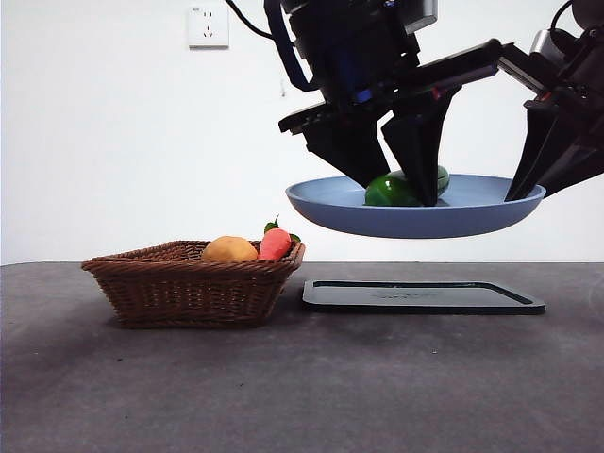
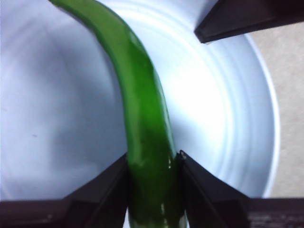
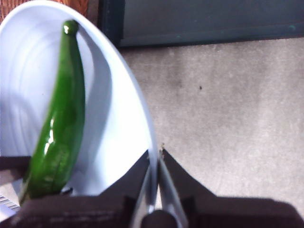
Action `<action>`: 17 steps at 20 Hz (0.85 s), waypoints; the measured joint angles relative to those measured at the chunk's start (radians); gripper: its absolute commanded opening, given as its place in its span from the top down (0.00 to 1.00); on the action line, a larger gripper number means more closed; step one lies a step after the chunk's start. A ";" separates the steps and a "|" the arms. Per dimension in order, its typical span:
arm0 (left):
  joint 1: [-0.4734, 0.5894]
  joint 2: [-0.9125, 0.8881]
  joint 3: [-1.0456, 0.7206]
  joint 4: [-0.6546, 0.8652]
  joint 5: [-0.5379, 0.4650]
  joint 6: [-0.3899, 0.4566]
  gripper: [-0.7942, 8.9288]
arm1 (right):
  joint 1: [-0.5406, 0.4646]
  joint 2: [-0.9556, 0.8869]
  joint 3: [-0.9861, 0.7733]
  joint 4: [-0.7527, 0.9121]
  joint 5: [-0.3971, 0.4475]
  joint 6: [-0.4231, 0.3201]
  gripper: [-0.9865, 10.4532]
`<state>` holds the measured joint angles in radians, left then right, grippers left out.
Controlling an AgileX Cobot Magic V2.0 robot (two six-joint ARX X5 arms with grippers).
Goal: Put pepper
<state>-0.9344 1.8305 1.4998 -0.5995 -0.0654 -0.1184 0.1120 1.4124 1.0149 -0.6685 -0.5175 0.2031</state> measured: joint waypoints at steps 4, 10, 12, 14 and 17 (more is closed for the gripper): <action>0.000 0.000 0.000 -0.002 -0.004 0.032 0.71 | 0.000 0.000 0.000 -0.013 -0.016 0.010 0.91; 0.000 0.000 0.000 -0.032 -0.003 0.051 0.69 | 0.000 0.000 0.000 -0.025 -0.023 0.011 0.91; 0.000 -0.006 0.000 -0.047 -0.005 0.051 0.69 | 0.000 0.000 0.000 -0.031 -0.023 0.019 0.91; 0.000 -0.043 0.000 -0.067 -0.008 0.052 0.65 | 0.000 0.000 0.000 -0.031 -0.022 0.036 0.91; 0.000 -0.148 0.000 -0.090 -0.008 0.054 0.63 | 0.000 0.000 0.000 -0.031 -0.020 0.068 0.91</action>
<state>-0.9340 1.6825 1.4998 -0.6899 -0.0734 -0.0647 0.1116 1.4120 1.0149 -0.6994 -0.5377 0.2707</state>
